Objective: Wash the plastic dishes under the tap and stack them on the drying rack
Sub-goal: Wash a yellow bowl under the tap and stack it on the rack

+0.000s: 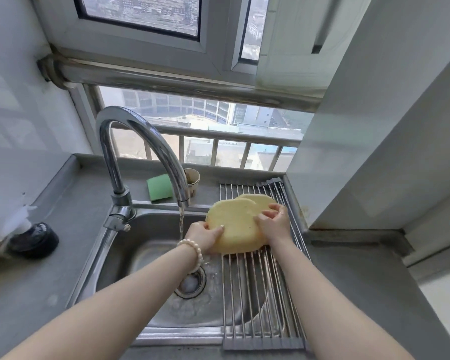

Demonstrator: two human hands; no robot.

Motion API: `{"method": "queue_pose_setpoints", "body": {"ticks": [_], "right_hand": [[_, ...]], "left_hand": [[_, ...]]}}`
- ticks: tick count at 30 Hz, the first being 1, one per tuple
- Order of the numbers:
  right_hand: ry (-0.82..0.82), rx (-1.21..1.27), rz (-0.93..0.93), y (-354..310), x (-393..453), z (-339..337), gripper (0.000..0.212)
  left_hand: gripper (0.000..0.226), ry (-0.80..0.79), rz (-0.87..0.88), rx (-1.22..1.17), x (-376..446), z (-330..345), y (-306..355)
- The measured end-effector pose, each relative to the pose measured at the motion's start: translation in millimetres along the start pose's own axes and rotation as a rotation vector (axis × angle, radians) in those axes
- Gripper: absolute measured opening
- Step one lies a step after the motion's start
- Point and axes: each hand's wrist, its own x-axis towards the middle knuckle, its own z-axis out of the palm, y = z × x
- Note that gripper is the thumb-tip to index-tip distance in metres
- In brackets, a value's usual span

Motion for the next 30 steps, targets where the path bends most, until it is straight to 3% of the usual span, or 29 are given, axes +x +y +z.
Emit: {"method": "queue_pose_setpoints", "body": {"ticks": [3, 9, 15, 20, 22, 24, 27, 30], "right_hand": [[-0.085, -0.060, -0.070, -0.2, 19.5, -23.6, 0.052], [-0.200, -0.249, -0.103, 13.1, 48.7, -44.4, 0.079], [-0.230, -0.462, -0.131, 22.6, 76.8, -40.8, 0.080], [-0.238, -0.565, -0.115, 30.8, 93.8, -34.9, 0.076], [-0.165, -0.668, -0.137, 33.0, 92.5, -31.6, 0.074], [-0.042, -0.609, -0.172, 31.6, 80.7, -27.1, 0.062], [0.024, -0.249, -0.204, 17.3, 42.5, -11.4, 0.027], [0.015, 0.058, -0.090, -0.6, 2.2, 17.5, 0.013]], "left_hand": [[0.038, -0.019, 0.008, -0.058, 15.7, 22.2, 19.0], [0.046, -0.098, 0.050, 0.117, 50.2, 53.2, 40.0], [0.068, -0.169, 0.059, 0.577, 72.3, 56.0, 39.5], [0.066, -0.173, 0.066, 0.599, 81.8, 58.1, 35.2], [0.064, -0.145, 0.060, 0.565, 79.7, 57.1, 33.1], [0.057, -0.042, 0.072, 0.368, 72.7, 52.9, 30.4], [0.021, 0.157, 0.014, -0.266, 57.0, 30.8, 23.1], [0.027, 0.121, -0.125, -0.773, 35.6, 1.4, 14.9]]}}
